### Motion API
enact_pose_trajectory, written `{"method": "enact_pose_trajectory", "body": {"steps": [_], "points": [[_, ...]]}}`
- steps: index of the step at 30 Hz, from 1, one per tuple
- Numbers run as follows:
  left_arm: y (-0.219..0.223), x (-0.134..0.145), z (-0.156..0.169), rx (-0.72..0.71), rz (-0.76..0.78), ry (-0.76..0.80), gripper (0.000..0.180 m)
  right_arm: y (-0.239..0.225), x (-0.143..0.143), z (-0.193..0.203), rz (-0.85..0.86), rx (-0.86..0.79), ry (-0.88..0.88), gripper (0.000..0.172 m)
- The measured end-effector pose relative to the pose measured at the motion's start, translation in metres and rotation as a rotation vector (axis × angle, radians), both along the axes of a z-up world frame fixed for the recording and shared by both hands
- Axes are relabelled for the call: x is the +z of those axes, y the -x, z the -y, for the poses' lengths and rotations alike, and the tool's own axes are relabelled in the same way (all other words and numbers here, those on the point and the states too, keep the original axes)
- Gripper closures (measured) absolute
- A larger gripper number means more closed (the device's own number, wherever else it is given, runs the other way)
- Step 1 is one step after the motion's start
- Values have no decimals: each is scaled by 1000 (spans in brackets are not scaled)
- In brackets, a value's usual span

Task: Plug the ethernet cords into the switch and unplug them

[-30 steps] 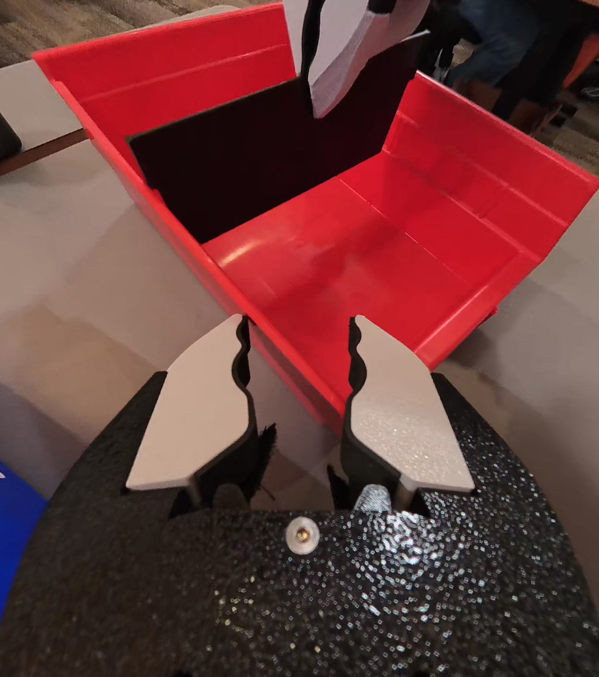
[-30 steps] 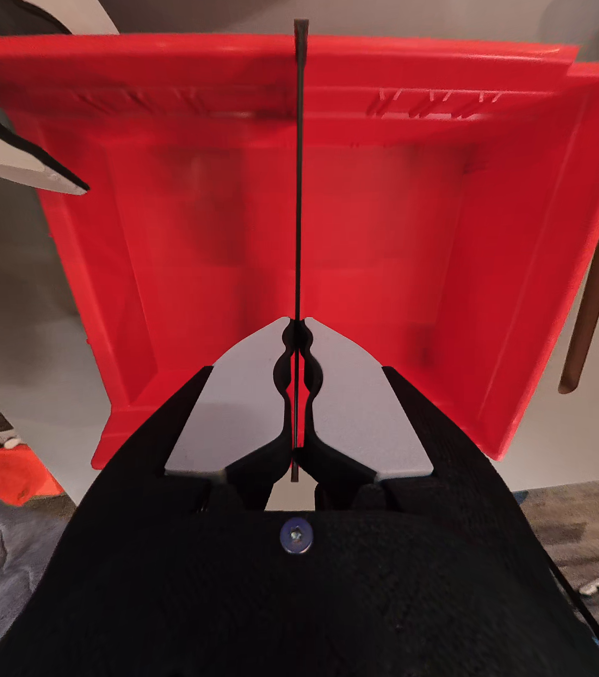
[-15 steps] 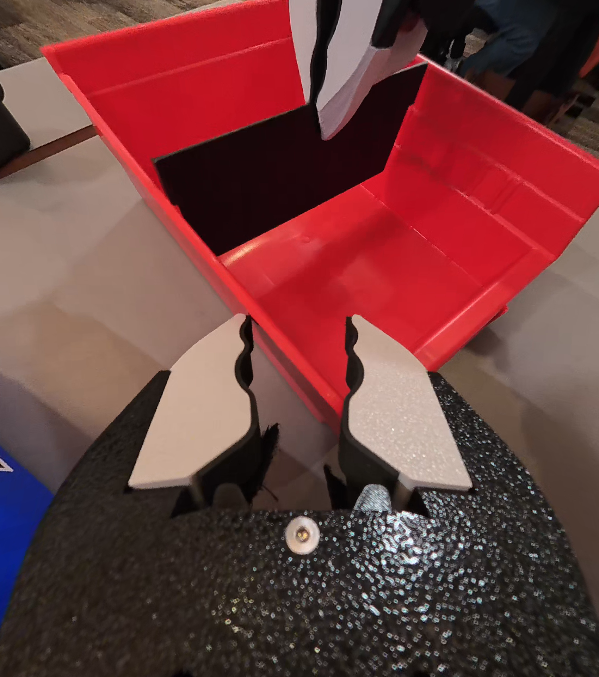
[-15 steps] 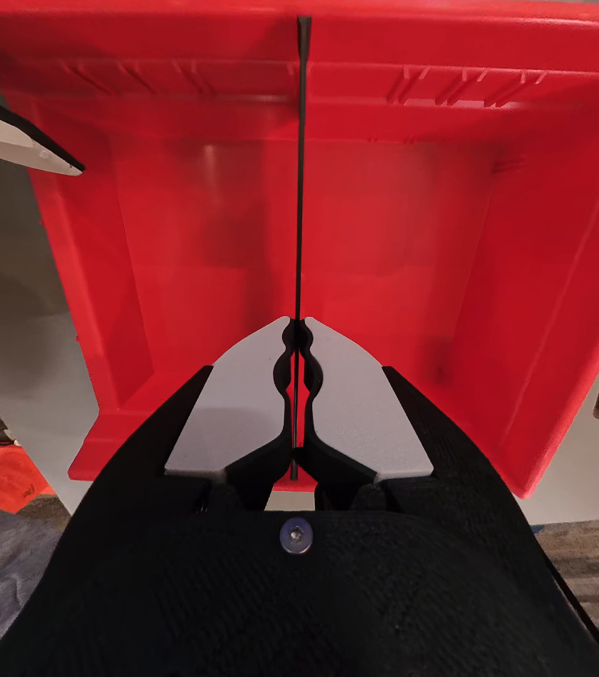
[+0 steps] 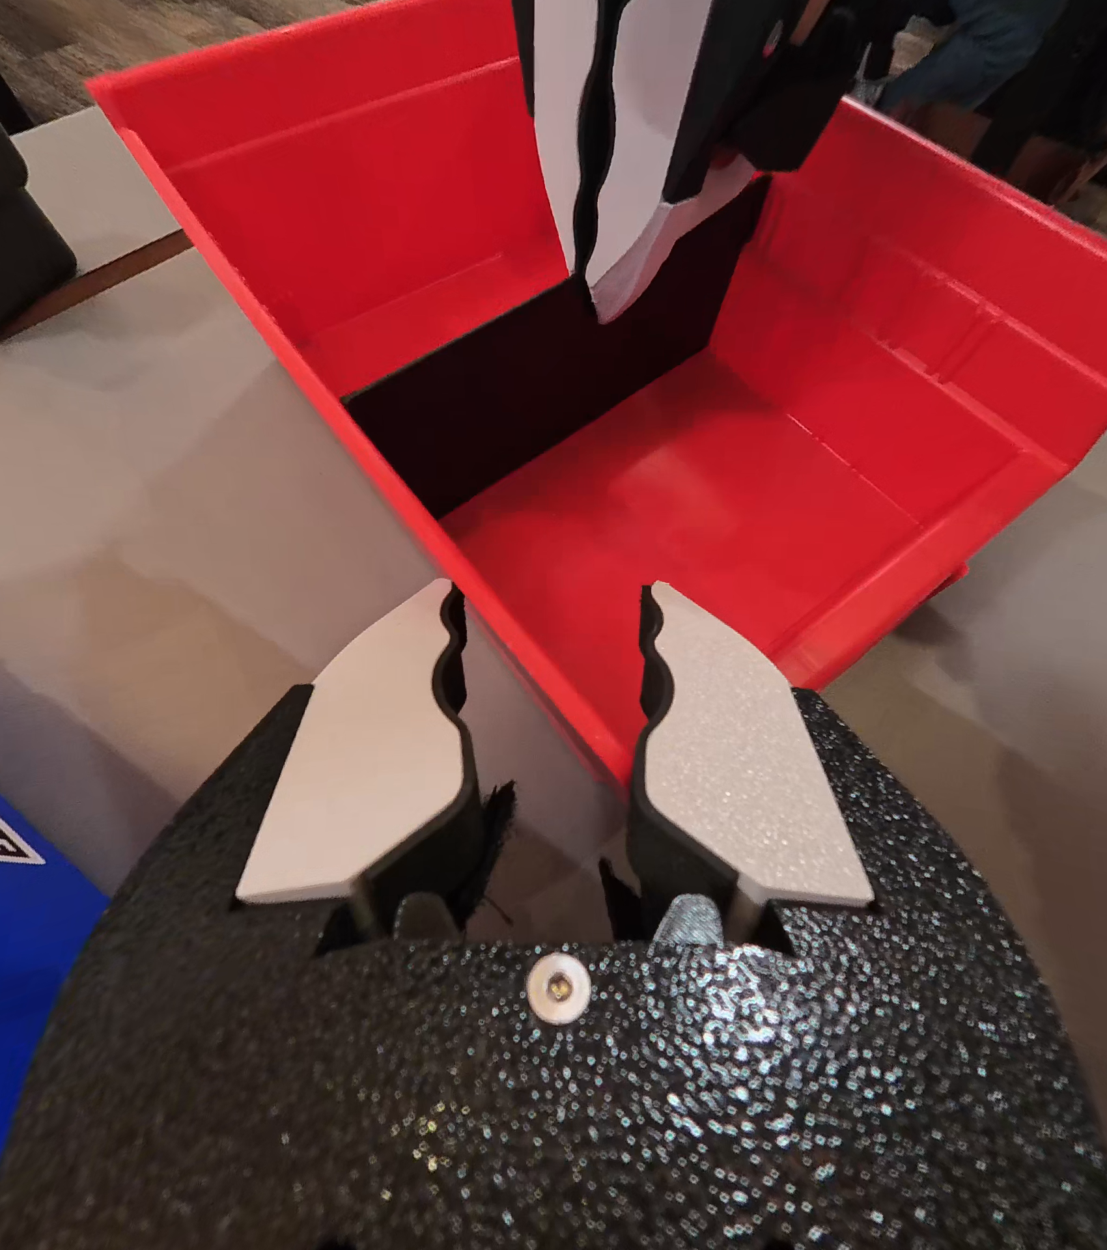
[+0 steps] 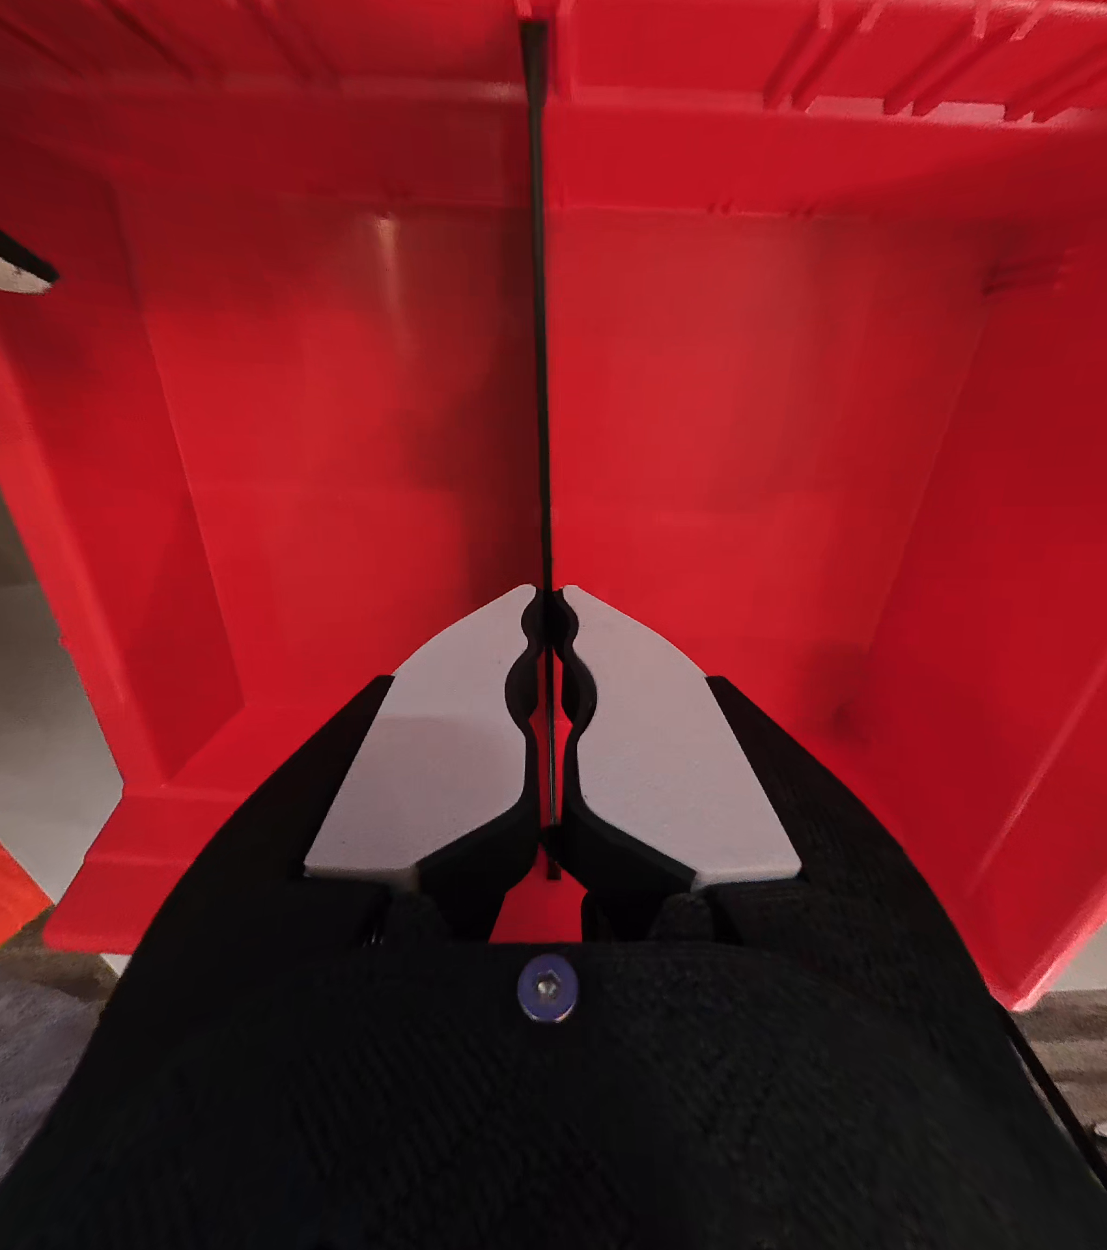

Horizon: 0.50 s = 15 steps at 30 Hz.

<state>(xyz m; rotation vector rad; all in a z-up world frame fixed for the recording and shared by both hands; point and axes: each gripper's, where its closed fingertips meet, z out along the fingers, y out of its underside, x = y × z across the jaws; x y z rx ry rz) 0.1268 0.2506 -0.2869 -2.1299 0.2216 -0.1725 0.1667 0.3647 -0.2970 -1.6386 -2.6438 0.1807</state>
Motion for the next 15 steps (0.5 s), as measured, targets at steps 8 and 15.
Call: {"method": "enact_pose_trajectory", "body": {"steps": [8, 15], "points": [[0, -1, 0, 2, -10, -2, 131, 3, -1, 1, -59, -35, 24, 172], [1, -2, -1, 4, -22, -2, 132, 12, -11, 7, -77, 76, -59, 172]]}}
